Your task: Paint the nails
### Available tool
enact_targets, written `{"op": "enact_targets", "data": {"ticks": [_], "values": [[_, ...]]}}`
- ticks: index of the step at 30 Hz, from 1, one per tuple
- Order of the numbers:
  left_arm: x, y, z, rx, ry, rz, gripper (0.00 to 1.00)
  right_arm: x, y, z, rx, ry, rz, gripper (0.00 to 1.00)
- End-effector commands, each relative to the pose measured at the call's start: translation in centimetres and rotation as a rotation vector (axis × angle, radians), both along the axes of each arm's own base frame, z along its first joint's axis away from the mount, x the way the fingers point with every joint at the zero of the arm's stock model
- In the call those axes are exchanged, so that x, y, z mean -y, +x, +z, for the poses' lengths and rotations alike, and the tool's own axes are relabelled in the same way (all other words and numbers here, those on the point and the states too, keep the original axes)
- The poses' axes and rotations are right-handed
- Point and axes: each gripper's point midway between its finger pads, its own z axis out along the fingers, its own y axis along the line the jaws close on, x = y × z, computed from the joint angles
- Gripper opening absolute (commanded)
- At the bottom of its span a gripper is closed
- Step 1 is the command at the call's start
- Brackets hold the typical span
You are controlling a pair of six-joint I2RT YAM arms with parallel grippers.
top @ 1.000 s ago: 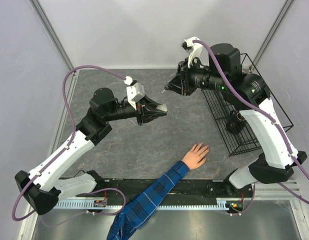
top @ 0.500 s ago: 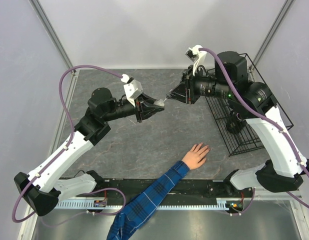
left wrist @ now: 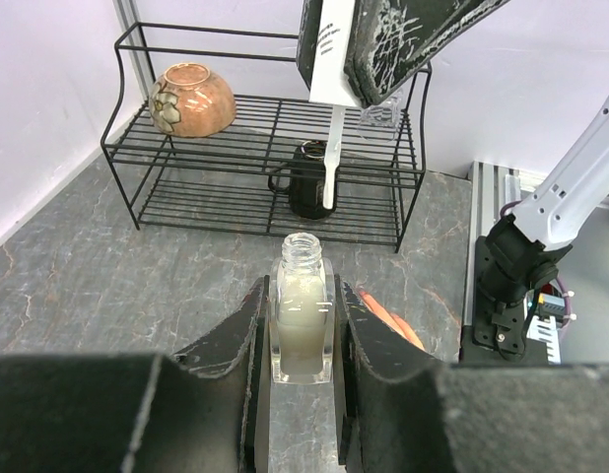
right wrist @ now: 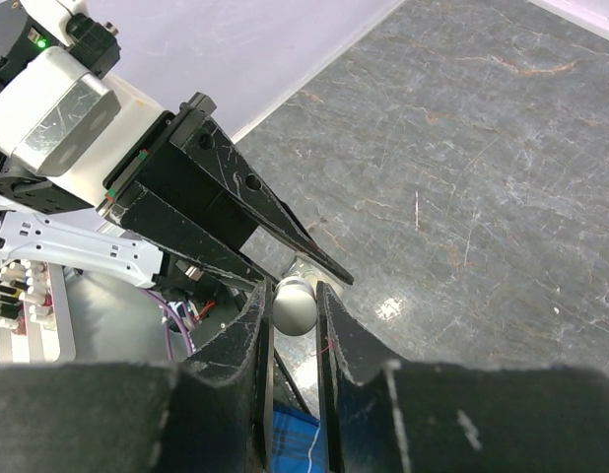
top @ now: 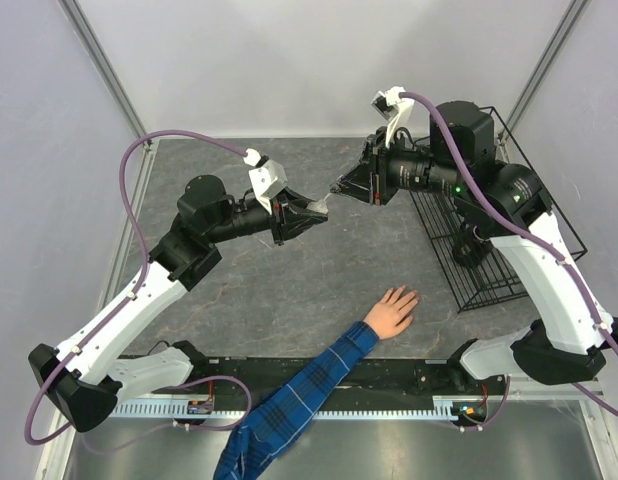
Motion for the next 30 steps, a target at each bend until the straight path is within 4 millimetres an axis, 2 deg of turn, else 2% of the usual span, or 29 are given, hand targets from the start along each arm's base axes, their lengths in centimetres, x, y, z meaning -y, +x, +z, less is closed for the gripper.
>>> {"op": "enact_targets", "data": {"ticks": [1,30], "values": [[-0.2,-0.2,2.3,0.105,-0.021,-0.015,0.02,-0.6,0.0,0.4,0.008,0.026,0.015,0.00],[0.1,-0.5,3.1,0.108,-0.038,-0.043,0.02,-0.6,0.3,-1.4,-0.025,-0.002,0.007,0.00]]}}
